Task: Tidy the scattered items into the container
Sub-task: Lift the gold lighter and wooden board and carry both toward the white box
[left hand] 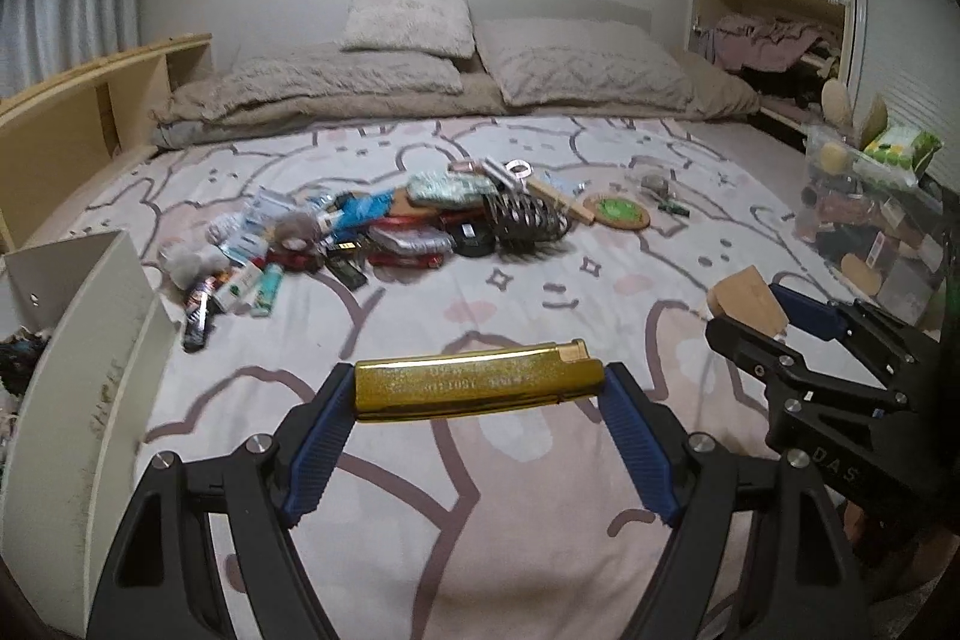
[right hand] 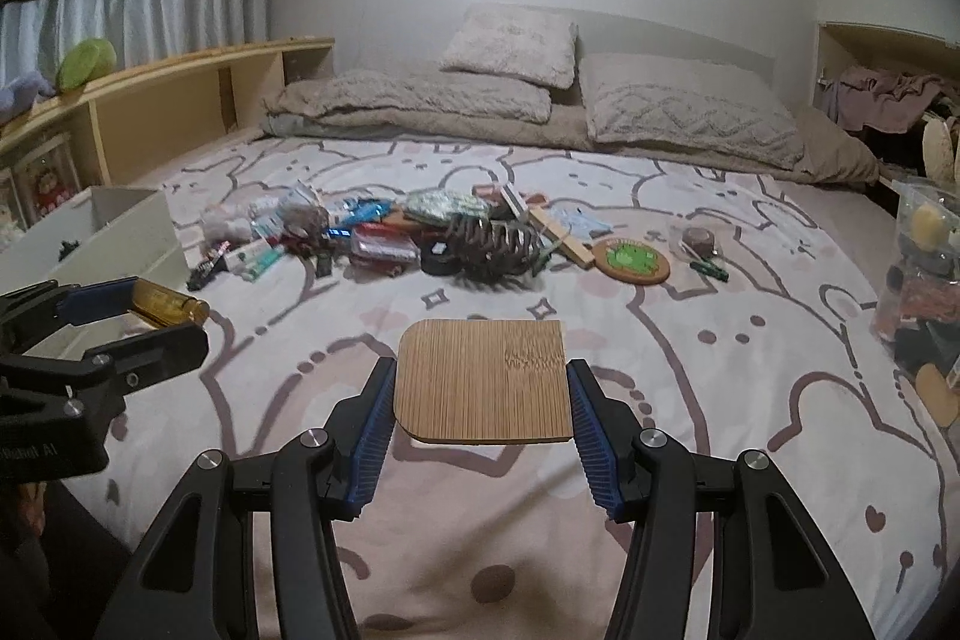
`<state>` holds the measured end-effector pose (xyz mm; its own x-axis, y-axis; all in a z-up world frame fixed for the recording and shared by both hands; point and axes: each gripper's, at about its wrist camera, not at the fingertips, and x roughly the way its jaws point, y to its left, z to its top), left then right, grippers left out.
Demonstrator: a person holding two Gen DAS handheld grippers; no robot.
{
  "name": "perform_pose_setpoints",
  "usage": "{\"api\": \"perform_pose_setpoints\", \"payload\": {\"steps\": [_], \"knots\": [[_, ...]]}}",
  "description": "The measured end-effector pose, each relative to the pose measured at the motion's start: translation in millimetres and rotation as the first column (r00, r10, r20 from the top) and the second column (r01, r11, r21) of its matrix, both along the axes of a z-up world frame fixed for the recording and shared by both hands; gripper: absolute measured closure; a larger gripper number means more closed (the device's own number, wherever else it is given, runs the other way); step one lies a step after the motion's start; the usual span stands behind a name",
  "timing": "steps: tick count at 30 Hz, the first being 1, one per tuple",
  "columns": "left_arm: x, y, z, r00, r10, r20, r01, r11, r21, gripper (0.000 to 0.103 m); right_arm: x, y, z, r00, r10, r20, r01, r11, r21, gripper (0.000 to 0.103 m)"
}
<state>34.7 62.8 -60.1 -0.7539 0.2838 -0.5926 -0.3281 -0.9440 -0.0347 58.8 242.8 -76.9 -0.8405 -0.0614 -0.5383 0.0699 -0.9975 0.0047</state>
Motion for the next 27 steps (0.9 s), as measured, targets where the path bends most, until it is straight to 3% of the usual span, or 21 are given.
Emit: {"api": "perform_pose_setpoints", "payload": {"steps": [16, 20, 27], "knots": [[24, -70, 66, 0.980, 0.130, -0.151, -0.123, 0.991, 0.051, 0.022, 13, -47, 69, 0.981, 0.121, -0.150, -0.129, 0.991, -0.043, 0.047], [31, -95, 75, 0.968, 0.176, -0.177, -0.167, 0.984, 0.063, 0.022, 14, -69, 82, 0.967, 0.169, -0.192, -0.182, 0.982, -0.051, 0.047], [38, -138, 80, 0.949, 0.262, -0.177, -0.251, 0.965, 0.082, 0.022, 3, -107, 88, 0.950, 0.252, -0.186, -0.267, 0.962, -0.058, 0.047]]}}
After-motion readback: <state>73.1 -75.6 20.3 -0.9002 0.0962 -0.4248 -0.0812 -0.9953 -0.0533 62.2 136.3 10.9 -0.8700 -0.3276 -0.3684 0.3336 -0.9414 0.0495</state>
